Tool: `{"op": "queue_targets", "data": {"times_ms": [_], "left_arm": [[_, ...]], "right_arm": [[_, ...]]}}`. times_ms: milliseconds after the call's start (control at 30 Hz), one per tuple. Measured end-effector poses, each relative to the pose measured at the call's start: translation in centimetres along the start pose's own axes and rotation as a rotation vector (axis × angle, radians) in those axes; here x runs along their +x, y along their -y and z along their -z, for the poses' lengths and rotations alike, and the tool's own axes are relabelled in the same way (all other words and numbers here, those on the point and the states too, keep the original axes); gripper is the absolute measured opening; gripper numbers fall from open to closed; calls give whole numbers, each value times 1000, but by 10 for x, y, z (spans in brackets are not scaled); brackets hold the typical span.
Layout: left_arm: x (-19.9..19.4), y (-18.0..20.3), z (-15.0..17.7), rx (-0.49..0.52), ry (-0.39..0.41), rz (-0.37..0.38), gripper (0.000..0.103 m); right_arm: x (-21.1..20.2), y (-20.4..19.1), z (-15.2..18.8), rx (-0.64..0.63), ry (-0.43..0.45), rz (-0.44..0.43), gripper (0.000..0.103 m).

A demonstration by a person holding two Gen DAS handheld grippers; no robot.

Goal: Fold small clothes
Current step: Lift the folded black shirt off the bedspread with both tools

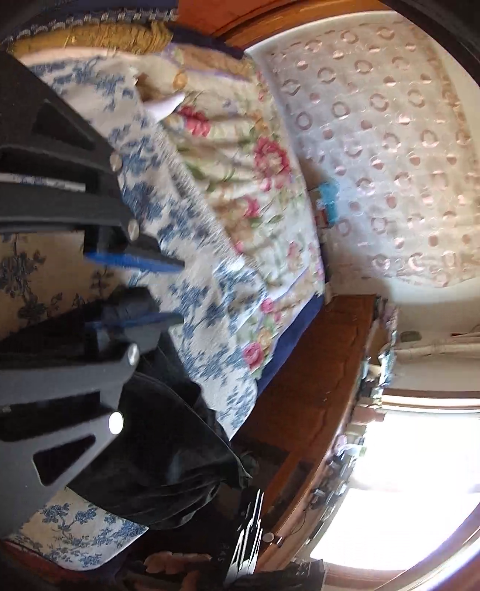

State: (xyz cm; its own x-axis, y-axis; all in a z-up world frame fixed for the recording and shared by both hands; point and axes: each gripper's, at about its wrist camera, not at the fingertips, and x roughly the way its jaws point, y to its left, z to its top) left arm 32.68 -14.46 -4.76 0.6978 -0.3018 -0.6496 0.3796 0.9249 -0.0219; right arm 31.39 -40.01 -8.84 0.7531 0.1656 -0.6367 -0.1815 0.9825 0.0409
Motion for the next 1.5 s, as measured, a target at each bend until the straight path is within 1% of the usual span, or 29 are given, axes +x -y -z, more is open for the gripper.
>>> {"op": "queue_targets", "data": {"times_ms": [33, 67, 100, 133, 167, 200, 233, 267, 333, 400, 500, 567, 600, 633, 700, 767, 800, 833, 867, 933, 1067, 1133, 1167, 1200, 1233, 1267, 1300, 1333, 1500], "left_arm": [[-5, -1, 0, 7, 1, 10, 31], [-8, -2, 1, 7, -1, 30, 37], [-11, -3, 2, 6, -9, 55, 42], [-14, -1, 4, 9, -22, 77, 44], [-17, 0, 9, 10, -29, 103, 50], [-18, 3, 12, 13, -35, 111, 55], [-17, 5, 15, 17, -44, 117, 56], [-15, 8, 19, 23, -58, 125, 56], [-6, 14, 28, 36, -100, 135, 56], [4, 18, 34, 45, -136, 132, 56], [17, 19, 36, 50, -162, 116, 56], [27, 18, 30, 46, -167, 102, 56], [30, 17, 28, 42, -166, 102, 56], [35, 16, 24, 35, -162, 100, 56], [45, 10, 20, 17, -155, 82, 56], [54, 8, 16, -9, -148, 72, 56], [58, 6, 15, -12, -145, 55, 56], [61, 5, 15, -14, -139, 28, 56], [62, 3, 15, -19, -137, 14, 56], [63, 0, 17, -34, -139, 22, 56], [61, -1, 23, -38, -162, 56, 56], [64, -1, 25, -46, -180, 79, 56], [67, -2, 28, -57, -200, 94, 56], [69, -3, 28, -63, -207, 100, 56], [71, -5, 30, -74, -208, 111, 56], [71, -5, 30, -82, -207, 117, 56], [72, -6, 30, -95, -208, 125, 56], [73, -7, 30, -109, -209, 134, 56], [73, -6, 30, -118, -203, 153, 56]], "right_arm": [[-6, -2, 2, -19, 13, 6, 20], [-12, -4, 5, -35, 15, 0, 20], [-13, -5, 7, -42, 12, -11, 22], [-15, -6, 11, -51, 1, -35, 25], [-15, -8, 15, -59, -10, -47, 37], [-14, -9, 19, -71, -16, -47, 50], [-12, -10, 22, -79, -22, -42, 52], [-7, -10, 24, -83, -39, -39, 52], [11, -4, 25, -45, -88, -63, 52], [25, 3, 25, -4, -110, -76, 52], [43, 11, 19, 28, -131, -101, 52], [51, 14, 14, 46, -149, -139, 52], [53, 13, 12, 48, -154, -154, 51], [55, 13, 11, 47, -156, -173, 46], [57, 10, 9, 32, -157, -208, 23], [56, 5, 6, 2, -128, -215, 6], [53, 6, 5, 0, -109, -205, 4], [50, 7, 4, 7, -79, -165, 4], [46, 10, 4, 19, -56, -93, 3], [43, 10, 4, 18, -42, -46, 3], [46, 9, 6, 2, -72, -46, 3], [41, 8, 7, 5, -65, -39, 3], [39, 6, 7, 6, -64, -33, 8], [36, 6, 7, 8, -67, -33, 19], [36, 4, 9, 9, -76, -53, 28], [35, 3, 11, 6, -79, -68, 50], [35, 4, 13, 6, -76, -63, 63], [37, 4, 16, 5, -85, -52, 63], [45, 6, 26, 29, -136, -79, 64]]}}
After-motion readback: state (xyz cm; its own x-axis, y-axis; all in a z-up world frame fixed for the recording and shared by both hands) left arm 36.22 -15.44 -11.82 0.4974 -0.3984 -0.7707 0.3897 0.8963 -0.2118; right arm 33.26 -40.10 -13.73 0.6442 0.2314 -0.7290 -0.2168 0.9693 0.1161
